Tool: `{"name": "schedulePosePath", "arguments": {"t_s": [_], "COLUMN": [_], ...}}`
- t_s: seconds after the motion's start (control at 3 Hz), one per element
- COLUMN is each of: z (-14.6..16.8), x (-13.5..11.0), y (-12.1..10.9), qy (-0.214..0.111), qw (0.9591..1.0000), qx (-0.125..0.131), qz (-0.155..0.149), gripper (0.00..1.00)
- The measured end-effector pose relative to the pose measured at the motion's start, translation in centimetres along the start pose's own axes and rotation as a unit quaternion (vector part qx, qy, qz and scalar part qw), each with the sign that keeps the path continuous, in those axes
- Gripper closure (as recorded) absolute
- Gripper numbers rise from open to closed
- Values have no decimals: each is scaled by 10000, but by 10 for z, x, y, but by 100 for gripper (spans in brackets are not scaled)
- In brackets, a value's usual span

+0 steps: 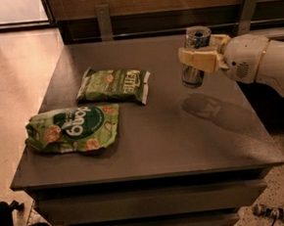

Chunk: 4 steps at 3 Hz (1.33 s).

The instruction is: Move redbull can near green rice chip bag

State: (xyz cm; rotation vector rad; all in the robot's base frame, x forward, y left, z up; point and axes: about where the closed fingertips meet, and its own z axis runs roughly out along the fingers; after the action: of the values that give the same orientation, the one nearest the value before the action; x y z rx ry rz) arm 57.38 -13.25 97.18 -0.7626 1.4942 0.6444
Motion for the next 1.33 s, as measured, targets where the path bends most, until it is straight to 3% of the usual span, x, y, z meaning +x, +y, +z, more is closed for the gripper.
{"name": "schedulePosePath", "arguments": {"t_s": [0.33,0.67,1.0,1.33], "z": [-1,6,20,27], "x": [7,30,55,65], "y": [66,130,172,182], "qy": [113,410,400,237], "qw": [9996,9958,9858,9790], "qx": [-234,-818,-1626,-1998], "qz": [-55,-25,-144,-327], "gripper": [100,100,100,100]}}
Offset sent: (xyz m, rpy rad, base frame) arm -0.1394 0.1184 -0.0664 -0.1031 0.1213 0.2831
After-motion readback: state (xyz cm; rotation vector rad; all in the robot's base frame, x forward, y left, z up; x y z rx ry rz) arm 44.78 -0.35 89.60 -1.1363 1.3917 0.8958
